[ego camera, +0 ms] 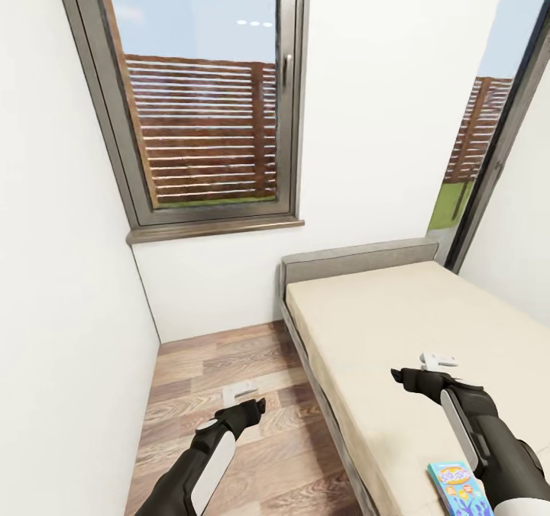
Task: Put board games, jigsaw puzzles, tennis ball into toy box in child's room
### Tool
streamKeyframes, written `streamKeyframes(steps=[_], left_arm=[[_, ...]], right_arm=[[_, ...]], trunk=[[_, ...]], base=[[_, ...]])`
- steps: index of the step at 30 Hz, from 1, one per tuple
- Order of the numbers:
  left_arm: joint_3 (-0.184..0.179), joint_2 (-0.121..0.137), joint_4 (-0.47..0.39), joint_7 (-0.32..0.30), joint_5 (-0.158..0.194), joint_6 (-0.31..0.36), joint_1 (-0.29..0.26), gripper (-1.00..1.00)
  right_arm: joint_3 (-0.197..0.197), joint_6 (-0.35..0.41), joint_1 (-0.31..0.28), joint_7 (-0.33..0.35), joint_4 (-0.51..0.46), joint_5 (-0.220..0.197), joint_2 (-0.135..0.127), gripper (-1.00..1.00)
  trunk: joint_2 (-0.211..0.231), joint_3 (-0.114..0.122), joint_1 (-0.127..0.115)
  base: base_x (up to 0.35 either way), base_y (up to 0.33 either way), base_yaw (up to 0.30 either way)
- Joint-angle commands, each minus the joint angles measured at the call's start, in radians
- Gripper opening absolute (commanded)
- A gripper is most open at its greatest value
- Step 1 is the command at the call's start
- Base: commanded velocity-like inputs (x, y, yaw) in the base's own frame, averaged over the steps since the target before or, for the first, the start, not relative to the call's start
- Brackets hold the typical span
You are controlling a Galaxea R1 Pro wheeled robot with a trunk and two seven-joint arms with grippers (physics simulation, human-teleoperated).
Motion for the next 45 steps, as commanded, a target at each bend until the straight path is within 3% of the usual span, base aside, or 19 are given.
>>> streamKeyframes(steps=[1,24,45], left_arm=[[-0.003,0.001,-0.002,0.009,0.010,0.003,-0.001,1.00],[-0.003,0.001,-0.002,0.009,0.009,0.002,0.000,1.00],[-0.003,0.001,-0.002,0.013,0.009,0.002,0.001,1.00]], right_arm=[[-0.001,0.005,-0.001,0.000,-0.001,-0.008,0.000,1.00],[0.000,0.006,0.000,0.000,-0.002,-0.012,0.001,1.00],[-0.004,0.005,0.000,0.001,0.007,-0.017,-0.003,1.00]], trunk=[[-0.001,-0.001,0.000],[-0.001,-0.001,0.000],[-0.001,-0.001,0.000]], base=[[0.001,0.000,-0.021],[0.107,0.024,-0.007],[0.016,0.004,0.000]])
